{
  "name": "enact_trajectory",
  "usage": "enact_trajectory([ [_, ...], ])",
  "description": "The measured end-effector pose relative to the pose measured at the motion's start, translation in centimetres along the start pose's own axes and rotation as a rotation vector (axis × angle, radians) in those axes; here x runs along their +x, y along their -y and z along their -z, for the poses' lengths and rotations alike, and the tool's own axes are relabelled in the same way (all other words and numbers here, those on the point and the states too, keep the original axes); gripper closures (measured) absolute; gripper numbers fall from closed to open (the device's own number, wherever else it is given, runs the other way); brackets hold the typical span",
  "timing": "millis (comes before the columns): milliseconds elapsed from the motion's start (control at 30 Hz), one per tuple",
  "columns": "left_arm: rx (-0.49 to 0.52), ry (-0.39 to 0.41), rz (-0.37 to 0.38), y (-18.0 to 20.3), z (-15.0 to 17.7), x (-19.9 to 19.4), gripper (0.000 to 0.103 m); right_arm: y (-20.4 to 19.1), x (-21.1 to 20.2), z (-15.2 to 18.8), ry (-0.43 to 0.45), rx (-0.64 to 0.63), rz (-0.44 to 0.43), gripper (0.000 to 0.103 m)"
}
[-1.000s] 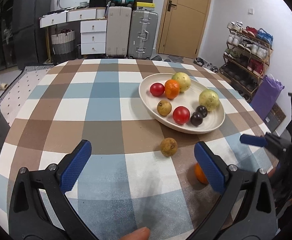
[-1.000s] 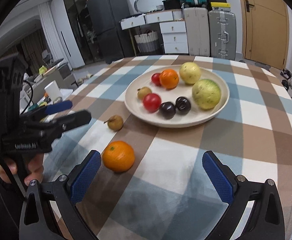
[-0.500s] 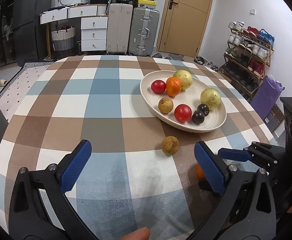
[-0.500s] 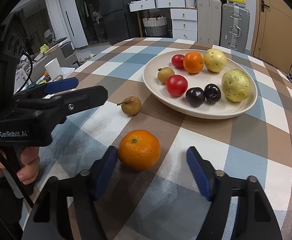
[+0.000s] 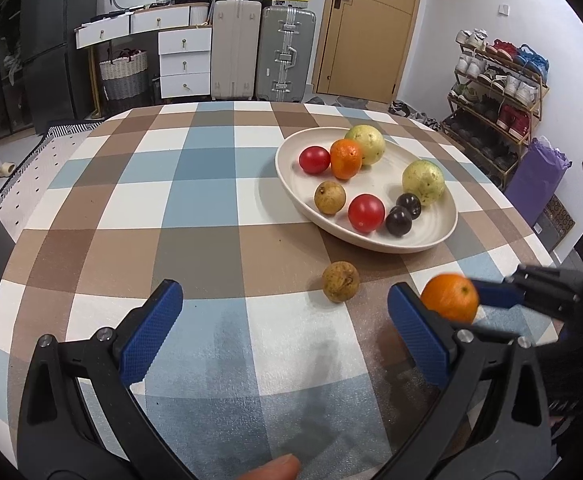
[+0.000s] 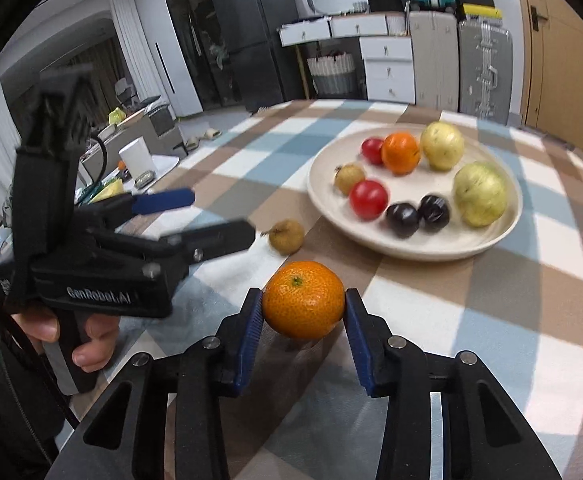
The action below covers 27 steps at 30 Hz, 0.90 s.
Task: Organize fruits
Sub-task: 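Grasp the second orange with the right gripper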
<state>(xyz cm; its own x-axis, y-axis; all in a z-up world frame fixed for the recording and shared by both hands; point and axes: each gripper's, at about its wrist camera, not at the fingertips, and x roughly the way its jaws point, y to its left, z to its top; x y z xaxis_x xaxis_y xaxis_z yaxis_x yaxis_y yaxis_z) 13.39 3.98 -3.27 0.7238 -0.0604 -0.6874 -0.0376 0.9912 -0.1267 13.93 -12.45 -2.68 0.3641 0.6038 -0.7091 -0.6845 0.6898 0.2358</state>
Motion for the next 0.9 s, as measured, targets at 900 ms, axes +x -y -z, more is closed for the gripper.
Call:
enact_trajectory([
  [900,0.052,-0.133,-0.062,3.0,-0.8,4.5,0.001,5.1,-2.8,-1.4,0.178,0.068,0.103,0.062],
])
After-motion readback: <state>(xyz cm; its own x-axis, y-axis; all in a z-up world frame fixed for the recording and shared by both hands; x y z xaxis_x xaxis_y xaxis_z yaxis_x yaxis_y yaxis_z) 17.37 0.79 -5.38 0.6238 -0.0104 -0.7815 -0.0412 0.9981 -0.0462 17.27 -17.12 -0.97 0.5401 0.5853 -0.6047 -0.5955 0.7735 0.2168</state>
